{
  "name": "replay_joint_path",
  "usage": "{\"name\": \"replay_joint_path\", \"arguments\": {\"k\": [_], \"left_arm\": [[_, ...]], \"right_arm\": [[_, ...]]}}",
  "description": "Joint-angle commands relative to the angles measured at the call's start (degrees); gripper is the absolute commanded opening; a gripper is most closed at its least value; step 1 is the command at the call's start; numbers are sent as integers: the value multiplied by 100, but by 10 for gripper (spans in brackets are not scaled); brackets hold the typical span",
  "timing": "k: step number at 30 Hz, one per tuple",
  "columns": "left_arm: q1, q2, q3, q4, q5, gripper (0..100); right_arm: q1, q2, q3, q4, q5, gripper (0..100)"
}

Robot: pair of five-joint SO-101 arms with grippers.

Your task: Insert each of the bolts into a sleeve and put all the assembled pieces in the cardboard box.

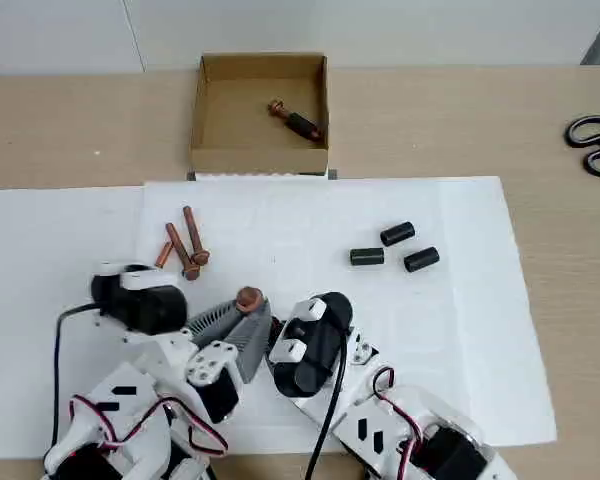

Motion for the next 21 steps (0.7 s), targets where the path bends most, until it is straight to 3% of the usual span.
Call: {"name": "replay_joint_path", "arguments": {"k": [1, 18, 21], "left_arm": [[211, -35, -31, 202, -202, 6], [281, -26, 224, 308, -686, 9], [255, -26, 207, 316, -686, 76]], "right_arm": [[-31, -22, -88, -198, -9, 2], [4, -13, -545, -338, 545, 2], [4, -13, -527, -338, 536, 2]]}}
